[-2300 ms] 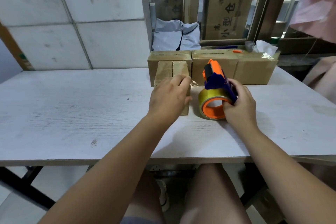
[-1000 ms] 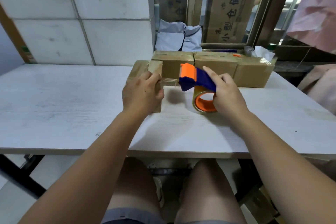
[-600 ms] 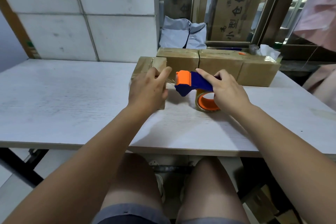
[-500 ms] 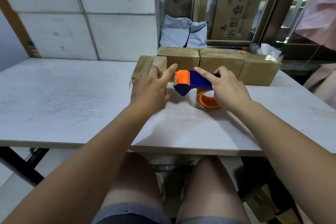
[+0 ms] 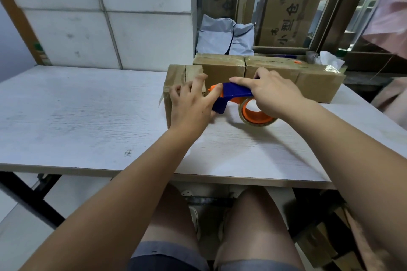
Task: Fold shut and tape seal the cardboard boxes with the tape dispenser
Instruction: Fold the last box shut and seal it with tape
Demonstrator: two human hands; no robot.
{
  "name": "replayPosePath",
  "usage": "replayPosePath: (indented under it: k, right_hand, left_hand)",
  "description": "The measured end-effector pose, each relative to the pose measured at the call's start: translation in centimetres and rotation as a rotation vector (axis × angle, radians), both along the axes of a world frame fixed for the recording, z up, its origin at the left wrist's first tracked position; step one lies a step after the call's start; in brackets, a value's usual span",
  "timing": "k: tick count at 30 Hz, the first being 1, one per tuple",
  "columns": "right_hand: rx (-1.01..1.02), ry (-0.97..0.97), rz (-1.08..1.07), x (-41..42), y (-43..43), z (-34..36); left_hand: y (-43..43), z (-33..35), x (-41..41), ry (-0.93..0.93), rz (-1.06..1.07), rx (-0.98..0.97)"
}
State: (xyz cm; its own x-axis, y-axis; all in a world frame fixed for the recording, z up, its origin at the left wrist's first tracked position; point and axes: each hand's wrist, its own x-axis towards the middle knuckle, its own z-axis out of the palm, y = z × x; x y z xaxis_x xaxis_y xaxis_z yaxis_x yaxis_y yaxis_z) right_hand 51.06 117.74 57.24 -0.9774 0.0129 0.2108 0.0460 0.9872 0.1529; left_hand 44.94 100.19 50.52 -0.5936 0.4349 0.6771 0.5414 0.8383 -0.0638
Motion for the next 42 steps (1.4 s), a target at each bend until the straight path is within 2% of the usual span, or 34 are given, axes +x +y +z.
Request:
replayPosePath:
  k: [5, 9, 11, 14, 22, 28, 33, 37, 42]
  right_hand:
    - [0.078, -0.048, 0.028, -0.5, -0.5, 1.8]
    - [0.126, -0.076, 0.089, -0.6, -0.7, 3.0]
    - [0.134, -0.099, 0.111, -1.1, -0.8, 3.2]
    - [0.182, -0.174, 0.111, -1.8, -0.8, 2.2]
    - [-0.095, -0.392, 0.109, -3.6, 0.9, -0.4]
    - [-0.415, -0.580, 0.046, -3.9, 1.5, -1.2]
    - [-0.425, -0.697, -0.012, -3.7, 1.6, -1.3]
    - [-0.435, -0.729, -0.056, -3.5, 1.8, -1.6]
    - [-0.575, -0.820, -0.097, -2.8, 2.8, -2.0]
  left_hand:
    - [-0.4, 0.8, 0.2, -0.112, -0.058, 0.074]
    - [-0.6, 1.4, -0.2, -0.119, -0.087, 0.084]
    - [-0.7, 1.7, -0.2, -0.176, -0.090, 0.024]
    - [-0.6, 0.9, 0.0, -0.128, -0.065, -0.180]
    - [-1.1, 1.5, 0.0, -0.209, -0.093, -0.329]
    - [-2.0, 3.4, -0.4, -0.277, -0.190, -0.436]
    - [-2.0, 4.0, -0.7, -0.280, -0.211, -0.511]
    - [-2.2, 3.8, -0.7, -0.287, -0.235, -0.498]
    - [-2.3, 3.9, -1.7, -0.193, -0.456, -0.391]
